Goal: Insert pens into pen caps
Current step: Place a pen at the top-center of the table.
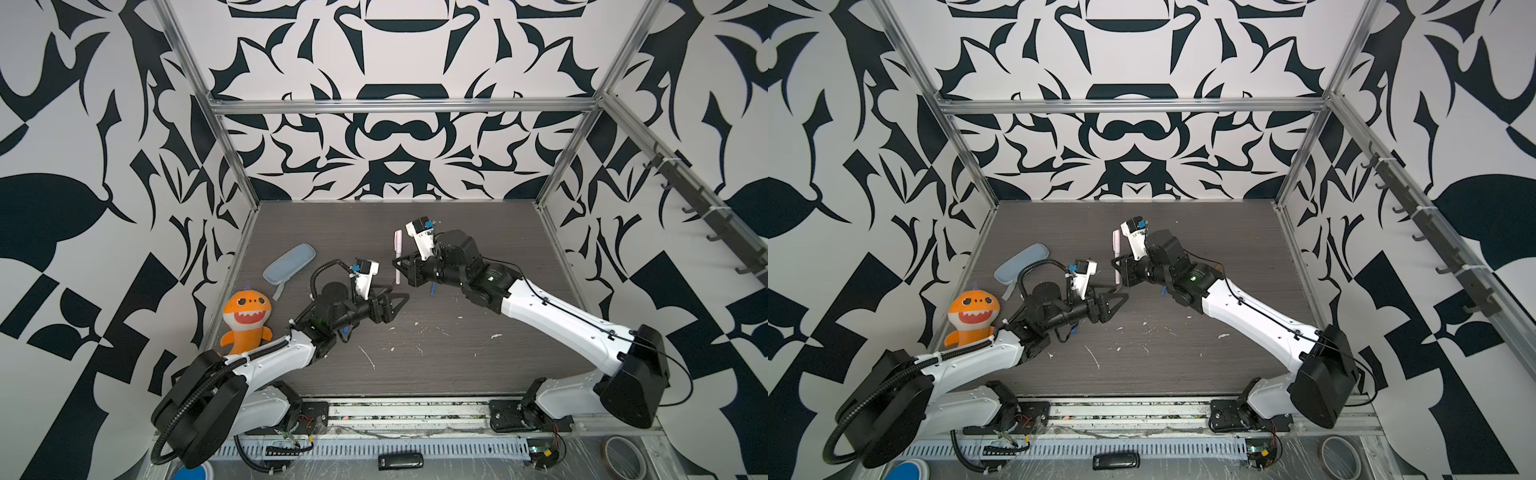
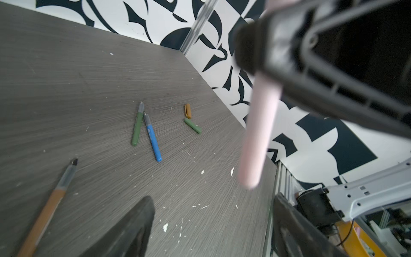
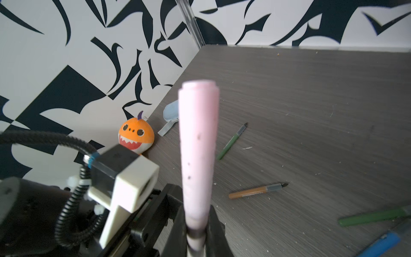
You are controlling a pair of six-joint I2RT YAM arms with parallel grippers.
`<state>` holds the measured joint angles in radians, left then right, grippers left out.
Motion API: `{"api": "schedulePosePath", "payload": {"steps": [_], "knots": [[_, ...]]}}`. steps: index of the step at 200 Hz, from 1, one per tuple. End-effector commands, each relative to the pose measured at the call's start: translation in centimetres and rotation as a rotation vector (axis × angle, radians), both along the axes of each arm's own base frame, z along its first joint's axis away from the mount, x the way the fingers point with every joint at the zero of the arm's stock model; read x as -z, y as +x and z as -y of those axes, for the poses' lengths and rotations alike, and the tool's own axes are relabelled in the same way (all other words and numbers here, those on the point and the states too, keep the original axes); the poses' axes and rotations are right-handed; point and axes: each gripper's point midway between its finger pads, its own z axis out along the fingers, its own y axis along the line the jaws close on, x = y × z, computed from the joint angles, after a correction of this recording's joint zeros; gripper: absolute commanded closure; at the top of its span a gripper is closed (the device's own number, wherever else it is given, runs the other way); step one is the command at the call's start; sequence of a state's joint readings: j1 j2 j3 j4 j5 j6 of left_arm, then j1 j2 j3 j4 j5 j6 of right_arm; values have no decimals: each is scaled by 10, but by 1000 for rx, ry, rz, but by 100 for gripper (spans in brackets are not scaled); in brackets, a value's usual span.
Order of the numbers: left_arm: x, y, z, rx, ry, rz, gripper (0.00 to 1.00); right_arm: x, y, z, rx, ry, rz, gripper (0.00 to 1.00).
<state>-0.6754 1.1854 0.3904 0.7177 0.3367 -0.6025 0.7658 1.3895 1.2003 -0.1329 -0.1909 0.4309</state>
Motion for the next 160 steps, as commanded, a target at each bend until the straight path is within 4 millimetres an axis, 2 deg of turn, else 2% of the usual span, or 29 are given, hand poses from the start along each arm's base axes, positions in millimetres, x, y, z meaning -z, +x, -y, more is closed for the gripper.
{"api": "schedulePosePath", "payload": {"steps": [1,22,36,65,89,130,160], "knots": [[-8,-1,-11,-56,-25,25,11,-24,17,9,56,-9,63,100],[1,-2,-23,-106,7,-8,10,-17,35,18,99,-25,45,100],[8,-1,-34,-163,22,-30,10,-6,53,27,139,-33,2,100],[21,-2,-56,-267,38,-71,8,34,89,42,205,-61,-136,100],[26,-5,-65,-295,55,-91,8,77,113,37,222,-102,-242,100],[31,-10,-67,-295,63,-124,8,150,152,22,238,-200,-359,98],[35,-11,-66,-289,56,-139,9,182,175,19,257,-259,-380,97]]}}
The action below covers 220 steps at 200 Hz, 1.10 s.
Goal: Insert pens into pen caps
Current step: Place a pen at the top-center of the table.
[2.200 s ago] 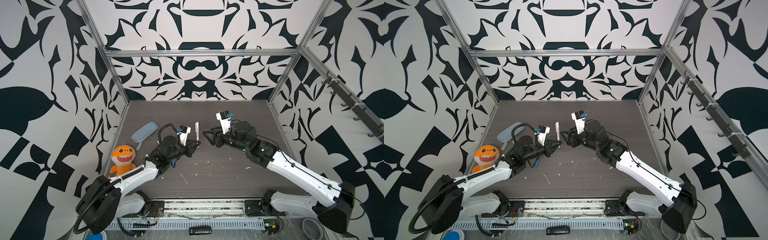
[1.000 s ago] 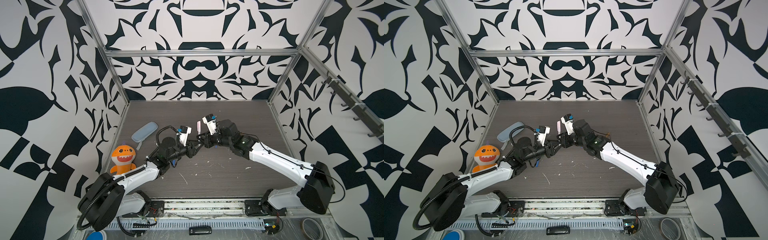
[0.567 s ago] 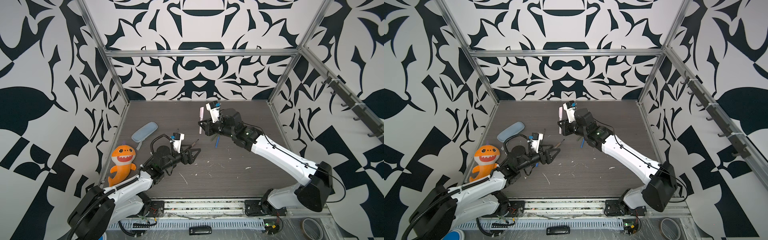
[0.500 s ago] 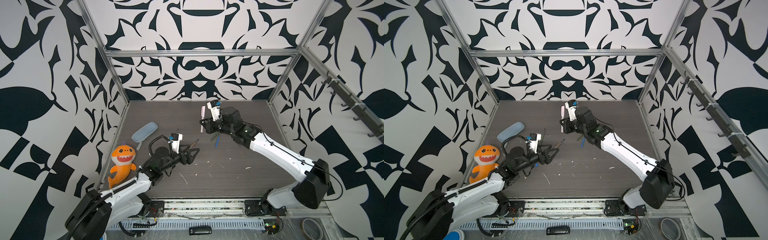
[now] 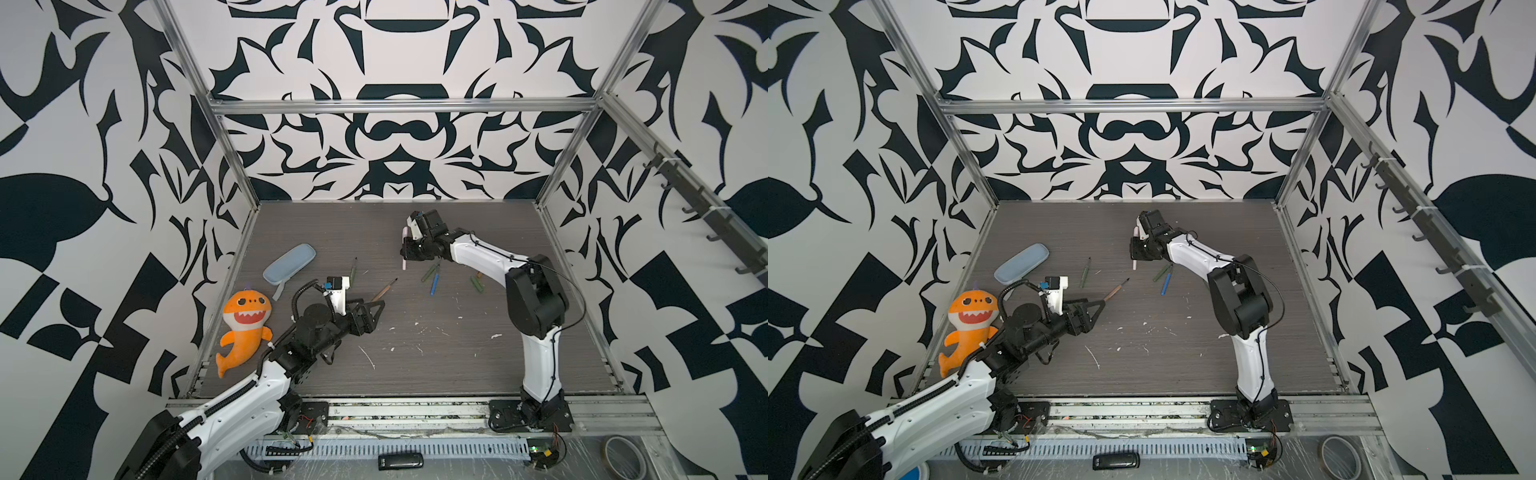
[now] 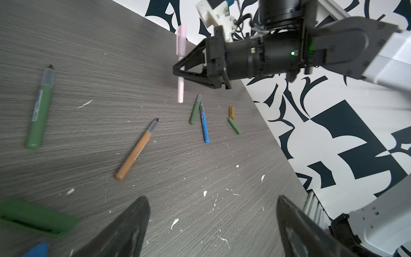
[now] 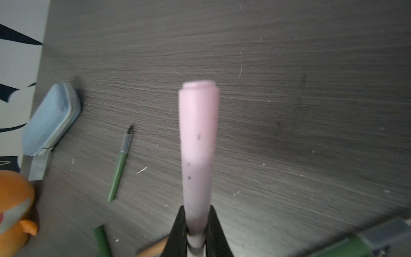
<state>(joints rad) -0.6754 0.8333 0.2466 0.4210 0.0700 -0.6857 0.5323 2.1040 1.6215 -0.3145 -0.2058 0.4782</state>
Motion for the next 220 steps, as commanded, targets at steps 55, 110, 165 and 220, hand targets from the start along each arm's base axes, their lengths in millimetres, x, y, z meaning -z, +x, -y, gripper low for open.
{"api": "schedulePosePath", "payload": {"steps": [55,110,165,220], "knots": [[8,-7,-3,6,0,-59,9,27,40,-4,34,-48,-34,94],[6,-10,-8,-9,-10,-48,9,51,45,1,82,-66,-91,86],[2,-8,-7,-9,-4,-44,9,59,50,4,125,-65,-131,75],[-10,-6,-5,-5,4,-26,9,21,52,-2,118,-10,-102,70]]}}
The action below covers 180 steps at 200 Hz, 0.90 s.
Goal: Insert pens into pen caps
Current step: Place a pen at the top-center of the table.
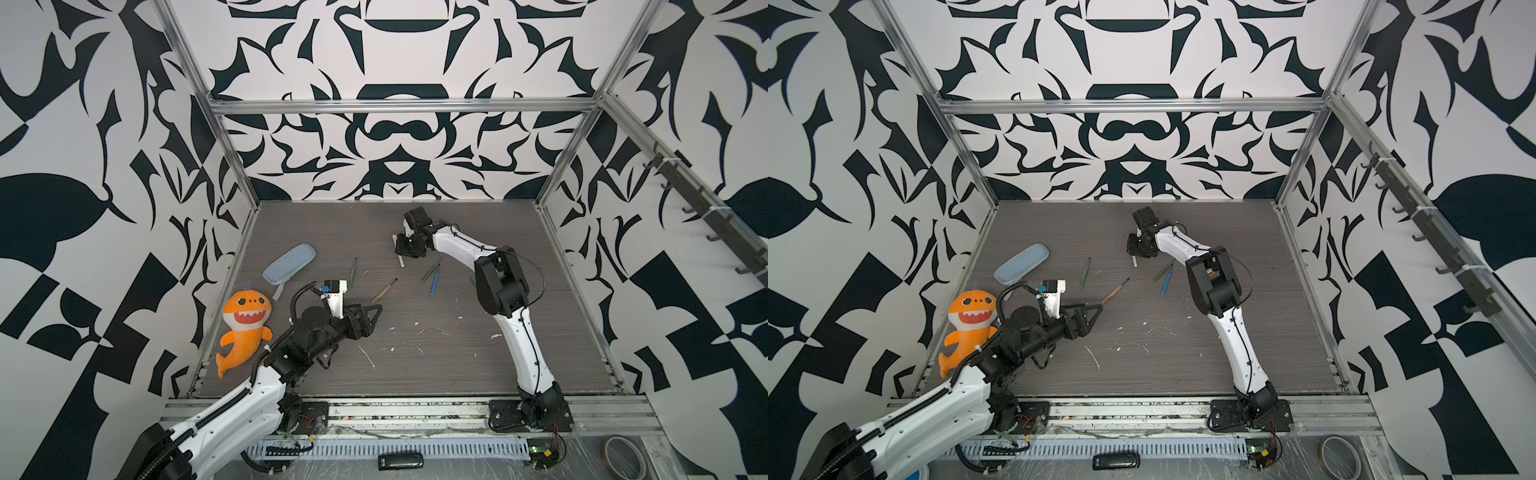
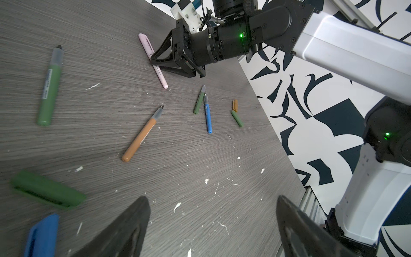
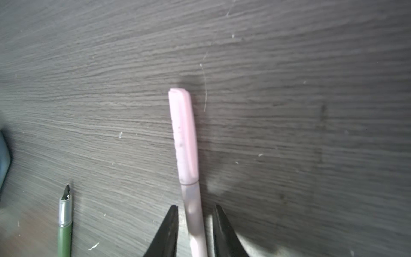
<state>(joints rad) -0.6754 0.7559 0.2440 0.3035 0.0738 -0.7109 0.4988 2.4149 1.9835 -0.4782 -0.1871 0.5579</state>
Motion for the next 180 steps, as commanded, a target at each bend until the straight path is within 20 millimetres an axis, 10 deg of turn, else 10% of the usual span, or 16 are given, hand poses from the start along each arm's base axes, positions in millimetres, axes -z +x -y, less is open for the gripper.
{"api": "schedulePosePath", "payload": {"steps": [1,73,135,180], "knots": [[-16,4,2,-2,-5,27,9,-36,2,0,10,27,29,69],[-33,20,-16,-134,37,44,10,-132,-30,15,-14,106,180,67],[-31,29,-24,-194,102,12,14,-123,-117,82,24,8,220,69],[12,36,-24,-209,299,-188,32,-107,-160,124,56,-94,228,81]]}}
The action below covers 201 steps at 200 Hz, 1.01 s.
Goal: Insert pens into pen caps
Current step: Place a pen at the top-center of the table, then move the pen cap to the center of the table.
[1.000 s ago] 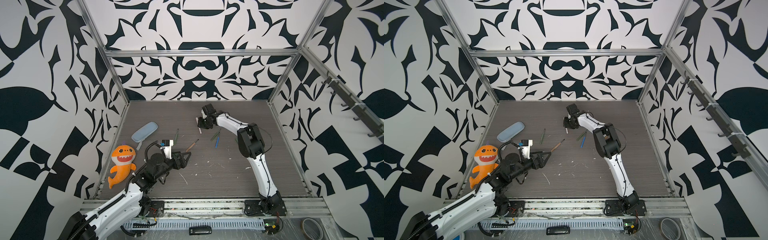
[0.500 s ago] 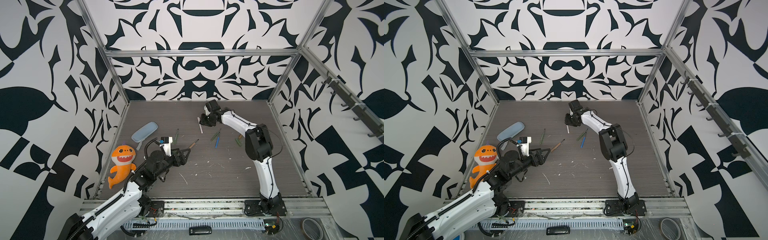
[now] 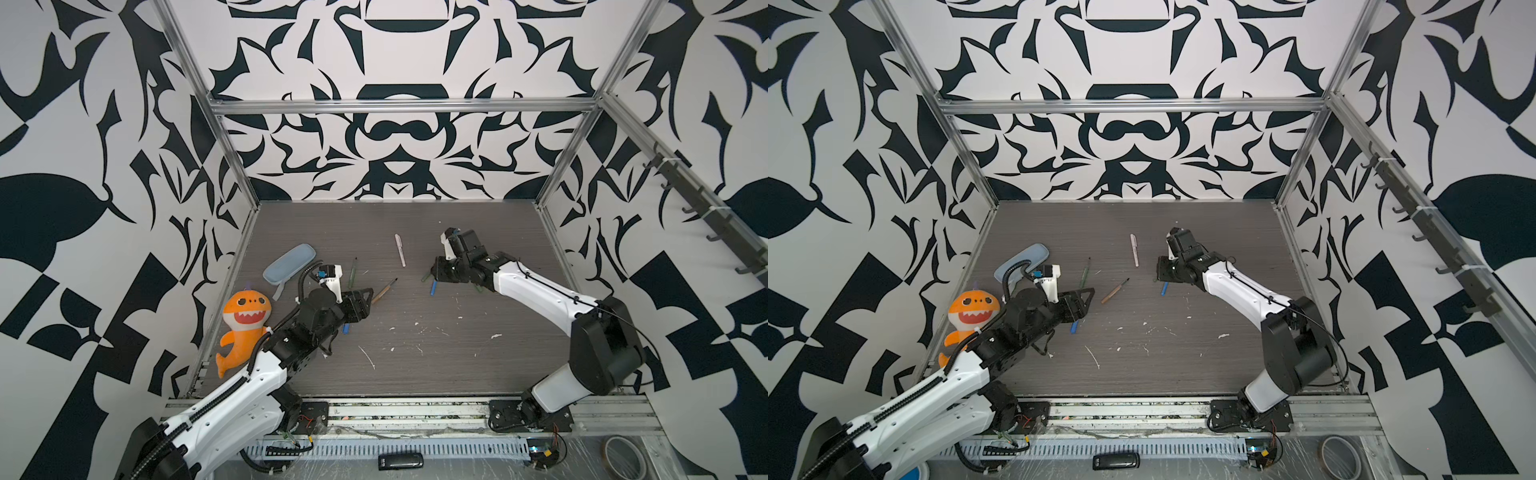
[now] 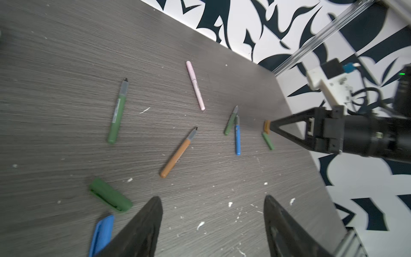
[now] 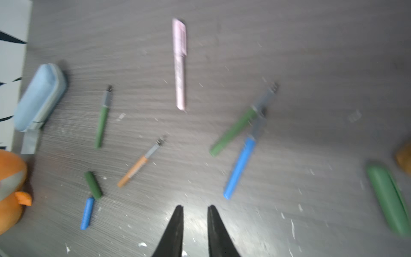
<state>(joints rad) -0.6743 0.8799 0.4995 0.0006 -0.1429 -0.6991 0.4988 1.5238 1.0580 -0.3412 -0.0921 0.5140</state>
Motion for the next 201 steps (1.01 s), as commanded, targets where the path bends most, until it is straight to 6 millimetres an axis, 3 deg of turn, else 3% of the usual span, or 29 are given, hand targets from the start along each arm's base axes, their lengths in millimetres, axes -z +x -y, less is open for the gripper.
{"api": "schedulePosePath", "payload": {"steps": [1,31,63,110,164,201], "knots": [[28,0,-5,-13,112,-126,32,-14,-2,20,40,-57,82,81],[44,8,9,16,159,-210,37,7,-6,28,38,-136,12,83],[64,9,-4,-45,248,-290,43,11,-3,20,19,-111,-1,82],[97,-6,-36,-128,371,-394,46,11,5,13,19,-85,7,80],[123,-12,-45,-139,415,-459,47,17,13,9,36,-89,-16,78],[142,-10,-53,-148,464,-528,55,18,10,8,40,-73,-19,78]]}}
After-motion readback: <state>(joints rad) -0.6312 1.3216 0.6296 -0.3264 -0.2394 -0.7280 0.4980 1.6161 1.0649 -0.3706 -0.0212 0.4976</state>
